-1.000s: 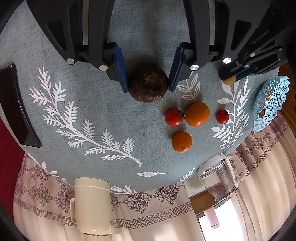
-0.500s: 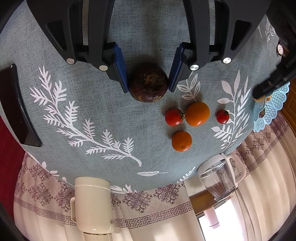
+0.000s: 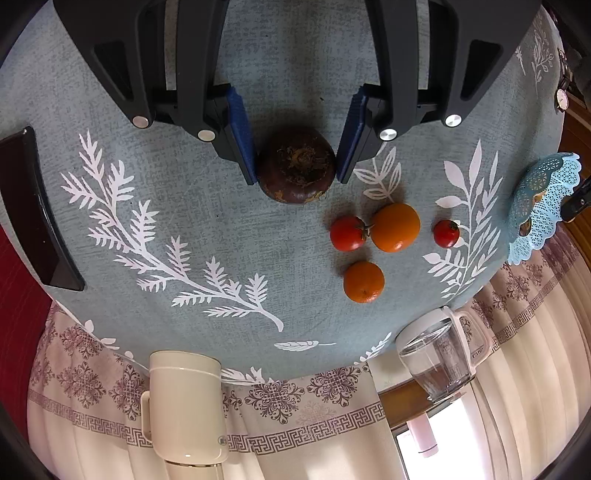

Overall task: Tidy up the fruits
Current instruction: 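Carry the yellow-brown fruit into the blue basket with the left gripper and release, then lower the dark brown fruit into the blue basket and open the right gripper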

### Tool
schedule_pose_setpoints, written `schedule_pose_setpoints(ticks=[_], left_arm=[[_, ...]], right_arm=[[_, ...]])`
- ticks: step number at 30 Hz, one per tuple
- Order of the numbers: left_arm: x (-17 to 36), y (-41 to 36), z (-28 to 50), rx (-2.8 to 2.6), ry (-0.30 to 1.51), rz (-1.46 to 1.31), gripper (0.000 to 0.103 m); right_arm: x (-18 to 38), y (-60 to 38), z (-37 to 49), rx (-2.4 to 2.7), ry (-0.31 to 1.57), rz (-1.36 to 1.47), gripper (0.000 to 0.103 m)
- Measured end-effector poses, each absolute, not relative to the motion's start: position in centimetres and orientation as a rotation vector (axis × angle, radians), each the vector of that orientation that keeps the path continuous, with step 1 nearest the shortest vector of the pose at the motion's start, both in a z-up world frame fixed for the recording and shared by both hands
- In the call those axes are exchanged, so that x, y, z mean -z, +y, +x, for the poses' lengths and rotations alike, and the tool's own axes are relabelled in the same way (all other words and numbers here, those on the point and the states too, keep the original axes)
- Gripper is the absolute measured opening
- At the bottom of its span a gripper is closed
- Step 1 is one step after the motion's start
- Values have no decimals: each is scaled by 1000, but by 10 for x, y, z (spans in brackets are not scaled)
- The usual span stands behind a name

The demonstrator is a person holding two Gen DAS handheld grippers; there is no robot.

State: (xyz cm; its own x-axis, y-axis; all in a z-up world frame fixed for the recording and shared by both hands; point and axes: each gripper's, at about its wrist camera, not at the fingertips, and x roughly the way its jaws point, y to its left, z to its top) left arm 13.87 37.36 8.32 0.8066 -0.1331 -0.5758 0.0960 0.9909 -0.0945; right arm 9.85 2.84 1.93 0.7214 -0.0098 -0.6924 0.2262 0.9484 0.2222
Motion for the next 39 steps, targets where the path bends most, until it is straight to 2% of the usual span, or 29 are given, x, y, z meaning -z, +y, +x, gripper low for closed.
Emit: schedule_pose_setpoints(ticks=[10,20,22,26,31,33,39], left_arm=[[-89,429,146,-18,606,-114,26],[-91,446,147,-62,598,-139,26],[-92,448,147,-65,597,-144,28],[-92,452,146,-81,589,-149,44],[-96,460,144,-97,576,-165,49],[-97,463,143,-104,571,-171,55],[-102,471,139,-112,553,-189,56]], right_arm=[[-20,32,98,143,757,290,44],[-20,32,98,145,757,291,44],[-20,32,98,145,757,291,44],[-20,32,98,144,757,294,44],[-23,34,97,103,756,330,44],[-27,41,97,86,746,321,44],[-43,72,99,4,719,295,44]])
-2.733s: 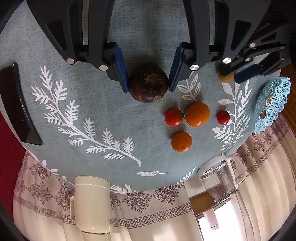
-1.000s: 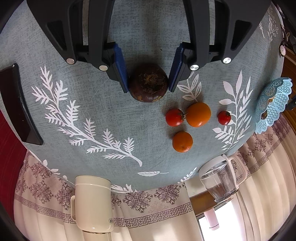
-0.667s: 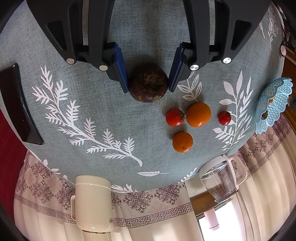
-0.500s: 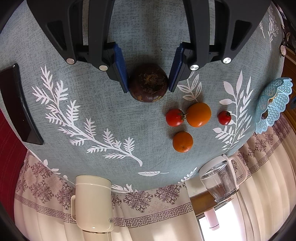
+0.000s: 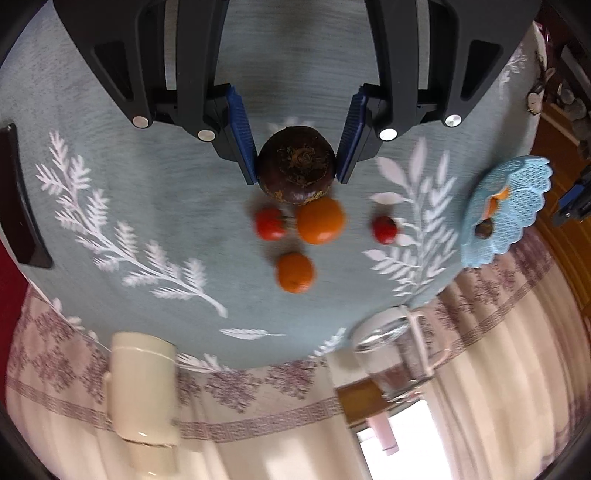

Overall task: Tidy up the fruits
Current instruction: 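Lower the dark brown fruit into the blue basket and open the right gripper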

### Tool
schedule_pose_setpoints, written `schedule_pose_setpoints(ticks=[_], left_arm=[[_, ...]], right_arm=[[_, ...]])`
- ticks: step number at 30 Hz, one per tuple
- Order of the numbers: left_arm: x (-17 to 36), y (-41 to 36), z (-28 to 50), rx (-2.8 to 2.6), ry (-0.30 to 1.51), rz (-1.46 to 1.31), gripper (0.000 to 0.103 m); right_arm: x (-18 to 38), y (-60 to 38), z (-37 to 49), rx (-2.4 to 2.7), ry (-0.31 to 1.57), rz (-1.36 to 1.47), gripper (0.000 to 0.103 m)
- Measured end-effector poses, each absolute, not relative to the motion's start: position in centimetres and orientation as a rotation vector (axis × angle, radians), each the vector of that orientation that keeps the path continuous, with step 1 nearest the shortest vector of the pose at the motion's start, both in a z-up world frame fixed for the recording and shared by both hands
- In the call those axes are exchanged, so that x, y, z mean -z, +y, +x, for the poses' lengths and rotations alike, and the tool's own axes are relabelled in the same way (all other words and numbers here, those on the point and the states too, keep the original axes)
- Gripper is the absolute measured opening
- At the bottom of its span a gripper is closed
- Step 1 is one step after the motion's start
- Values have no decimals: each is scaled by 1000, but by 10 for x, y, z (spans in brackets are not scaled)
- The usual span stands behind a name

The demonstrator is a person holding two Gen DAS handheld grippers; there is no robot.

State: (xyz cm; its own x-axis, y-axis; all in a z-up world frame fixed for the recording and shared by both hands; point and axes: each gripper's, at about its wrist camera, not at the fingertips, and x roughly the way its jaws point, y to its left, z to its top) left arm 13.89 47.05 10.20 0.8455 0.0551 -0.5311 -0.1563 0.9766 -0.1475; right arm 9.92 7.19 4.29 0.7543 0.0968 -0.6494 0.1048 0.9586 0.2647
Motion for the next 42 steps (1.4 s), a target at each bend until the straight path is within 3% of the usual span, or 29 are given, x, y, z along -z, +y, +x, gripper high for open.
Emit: schedule_pose_setpoints(ticks=[11,14,27,42], left_arm=[[-112,481,131,-121,516,-219,62],[-114,483,129,-125,504,-221,70],[-126,501,118,-165,448,-251,86],[-126,512,118,-178,444,-292,90]], right_arm=[[-69,146,114,-169,700,233,44],[-77,171,121,-230,698,223,44],[-97,289,144,-451,689,138,44],[-90,328,152,-511,712,101,45]])
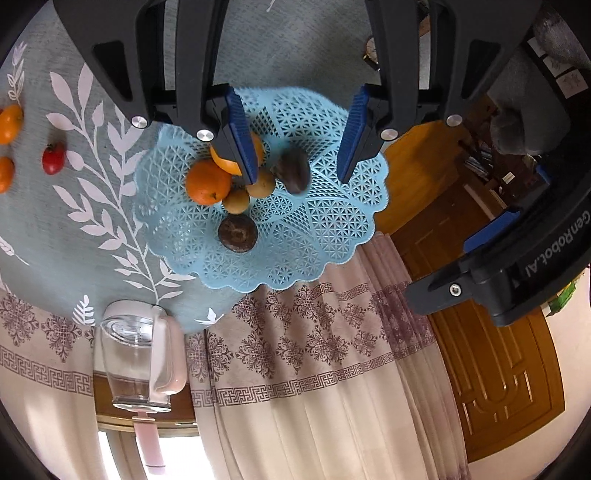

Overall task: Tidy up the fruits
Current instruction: 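Lower the dark brown fruit into the blue basket and open the right gripper, then withdraw the right gripper from the basket back over the table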

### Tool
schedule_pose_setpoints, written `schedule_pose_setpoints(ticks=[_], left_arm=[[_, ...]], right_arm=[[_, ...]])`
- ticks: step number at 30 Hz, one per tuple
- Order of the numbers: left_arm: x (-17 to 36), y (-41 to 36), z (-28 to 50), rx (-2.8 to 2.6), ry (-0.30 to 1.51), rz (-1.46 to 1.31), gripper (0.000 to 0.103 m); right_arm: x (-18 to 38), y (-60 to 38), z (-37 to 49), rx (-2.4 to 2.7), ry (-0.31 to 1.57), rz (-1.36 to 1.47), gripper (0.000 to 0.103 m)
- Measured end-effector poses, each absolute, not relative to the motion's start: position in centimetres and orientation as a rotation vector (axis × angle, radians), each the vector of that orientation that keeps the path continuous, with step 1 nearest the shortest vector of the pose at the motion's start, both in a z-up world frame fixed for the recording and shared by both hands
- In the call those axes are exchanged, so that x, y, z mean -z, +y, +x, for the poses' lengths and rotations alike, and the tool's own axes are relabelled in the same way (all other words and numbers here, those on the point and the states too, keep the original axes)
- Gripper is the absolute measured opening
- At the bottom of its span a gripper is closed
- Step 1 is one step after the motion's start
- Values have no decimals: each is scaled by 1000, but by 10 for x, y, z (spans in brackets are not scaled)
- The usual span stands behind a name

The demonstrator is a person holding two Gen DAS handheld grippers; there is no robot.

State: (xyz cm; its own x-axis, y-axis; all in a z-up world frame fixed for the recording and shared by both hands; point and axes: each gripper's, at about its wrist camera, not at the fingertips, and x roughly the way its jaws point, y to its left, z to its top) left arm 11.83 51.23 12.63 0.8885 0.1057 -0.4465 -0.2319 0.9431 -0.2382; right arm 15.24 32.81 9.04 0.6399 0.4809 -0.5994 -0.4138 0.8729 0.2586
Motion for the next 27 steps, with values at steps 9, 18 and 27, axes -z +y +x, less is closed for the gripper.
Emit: schedule_pose_setpoints(ticks=[9,18,27], left_arm=[[-127,508,118,-174,444,-282,99],[-127,504,119,-173,443,-291,100],[-128,499,119,-173,435,-283,100]], right_arm=[[-89,314,150,-482,702,127,52],[-88,296,146,-423,677,151,58],[-86,274,146,-367,673,186,59]])
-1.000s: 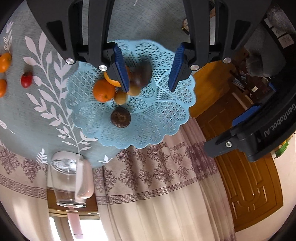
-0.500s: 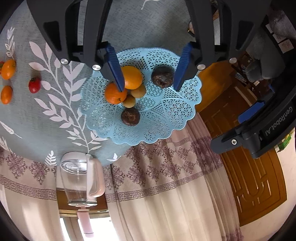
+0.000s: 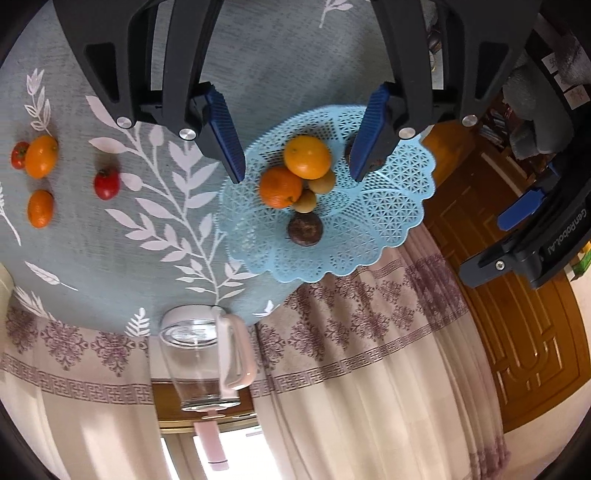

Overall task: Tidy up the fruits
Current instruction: 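Withdraw the right gripper from the basket back over the table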

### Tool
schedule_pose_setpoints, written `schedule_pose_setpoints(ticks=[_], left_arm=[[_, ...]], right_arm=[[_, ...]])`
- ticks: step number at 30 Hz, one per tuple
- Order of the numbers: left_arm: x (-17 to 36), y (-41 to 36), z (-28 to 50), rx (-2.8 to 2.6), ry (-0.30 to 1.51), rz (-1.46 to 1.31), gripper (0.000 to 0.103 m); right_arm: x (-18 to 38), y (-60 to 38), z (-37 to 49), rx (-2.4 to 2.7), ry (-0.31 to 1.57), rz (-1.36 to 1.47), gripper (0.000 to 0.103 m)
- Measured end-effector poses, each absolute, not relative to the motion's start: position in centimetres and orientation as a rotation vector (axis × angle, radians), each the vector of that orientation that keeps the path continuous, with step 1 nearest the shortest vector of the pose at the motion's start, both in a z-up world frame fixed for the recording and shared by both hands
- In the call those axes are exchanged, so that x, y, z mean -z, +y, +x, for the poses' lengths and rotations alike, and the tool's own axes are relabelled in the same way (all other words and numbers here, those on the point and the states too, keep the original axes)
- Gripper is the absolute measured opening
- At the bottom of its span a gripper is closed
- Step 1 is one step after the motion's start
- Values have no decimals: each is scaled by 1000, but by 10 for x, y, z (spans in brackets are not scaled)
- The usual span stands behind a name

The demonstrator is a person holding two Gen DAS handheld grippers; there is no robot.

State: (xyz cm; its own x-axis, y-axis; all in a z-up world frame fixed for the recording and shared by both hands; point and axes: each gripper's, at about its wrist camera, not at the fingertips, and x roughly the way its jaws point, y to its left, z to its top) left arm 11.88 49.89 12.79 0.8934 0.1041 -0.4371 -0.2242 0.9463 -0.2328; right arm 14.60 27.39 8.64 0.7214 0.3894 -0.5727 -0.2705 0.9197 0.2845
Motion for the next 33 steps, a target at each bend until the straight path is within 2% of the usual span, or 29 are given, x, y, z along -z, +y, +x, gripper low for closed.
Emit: schedule_pose_setpoints(ticks=[33], left_arm=[[-131,464,113,-95,424,-212,100]], right_arm=[[-78,199,130,-205,668,272,59]])
